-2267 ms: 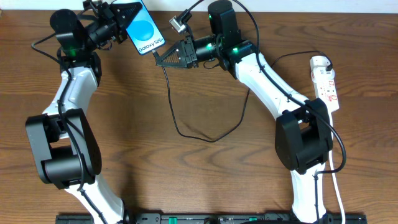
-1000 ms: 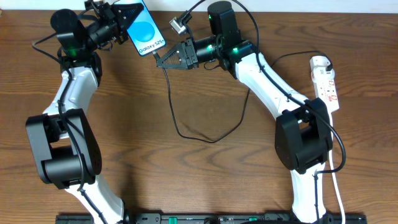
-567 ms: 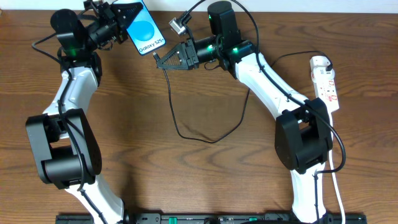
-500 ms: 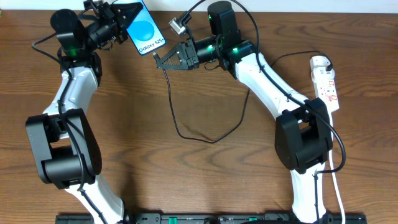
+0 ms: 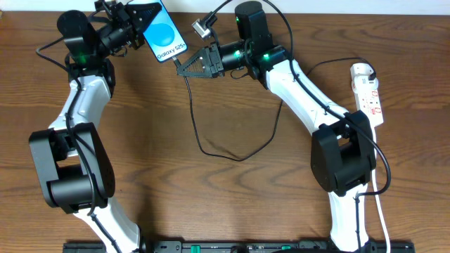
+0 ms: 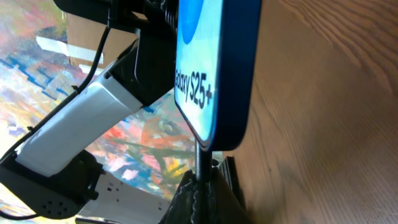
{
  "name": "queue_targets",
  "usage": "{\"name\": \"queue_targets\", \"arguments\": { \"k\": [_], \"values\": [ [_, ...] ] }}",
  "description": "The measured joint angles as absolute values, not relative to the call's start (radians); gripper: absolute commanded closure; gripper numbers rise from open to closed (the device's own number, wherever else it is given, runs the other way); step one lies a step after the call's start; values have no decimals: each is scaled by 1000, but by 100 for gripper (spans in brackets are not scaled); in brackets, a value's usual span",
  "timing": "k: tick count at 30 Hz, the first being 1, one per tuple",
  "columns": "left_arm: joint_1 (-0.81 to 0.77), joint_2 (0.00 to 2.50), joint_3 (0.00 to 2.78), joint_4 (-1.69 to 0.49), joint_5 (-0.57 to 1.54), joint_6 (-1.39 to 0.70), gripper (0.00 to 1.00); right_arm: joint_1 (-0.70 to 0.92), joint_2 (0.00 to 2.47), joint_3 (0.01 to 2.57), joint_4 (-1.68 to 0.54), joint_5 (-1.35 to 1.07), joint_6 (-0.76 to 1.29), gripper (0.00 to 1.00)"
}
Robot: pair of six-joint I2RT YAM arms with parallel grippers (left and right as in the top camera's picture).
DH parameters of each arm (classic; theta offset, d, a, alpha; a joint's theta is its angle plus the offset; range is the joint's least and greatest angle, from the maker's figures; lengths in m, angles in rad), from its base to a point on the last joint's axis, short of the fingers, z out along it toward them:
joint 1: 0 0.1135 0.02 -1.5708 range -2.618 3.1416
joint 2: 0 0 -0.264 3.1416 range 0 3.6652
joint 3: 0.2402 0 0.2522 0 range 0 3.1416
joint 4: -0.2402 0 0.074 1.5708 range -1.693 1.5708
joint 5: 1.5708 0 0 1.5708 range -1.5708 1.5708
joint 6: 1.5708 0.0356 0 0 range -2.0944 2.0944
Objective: Plug charger to phone and switch on socket
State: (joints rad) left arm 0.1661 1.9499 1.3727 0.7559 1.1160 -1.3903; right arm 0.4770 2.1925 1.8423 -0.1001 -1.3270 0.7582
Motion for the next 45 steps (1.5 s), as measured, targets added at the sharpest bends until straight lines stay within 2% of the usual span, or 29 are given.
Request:
{"name": "queue_targets", "arguments": {
  "k": [22,45],
  "values": [
    [166,1950,1373,756,1114,-1360,92,427,2193,1842,-100,-1370,761,99],
    [162,1950,1373,756,1112,-1360,93,446,2193,1842,-104,-1373,770,99]
  ]
}}
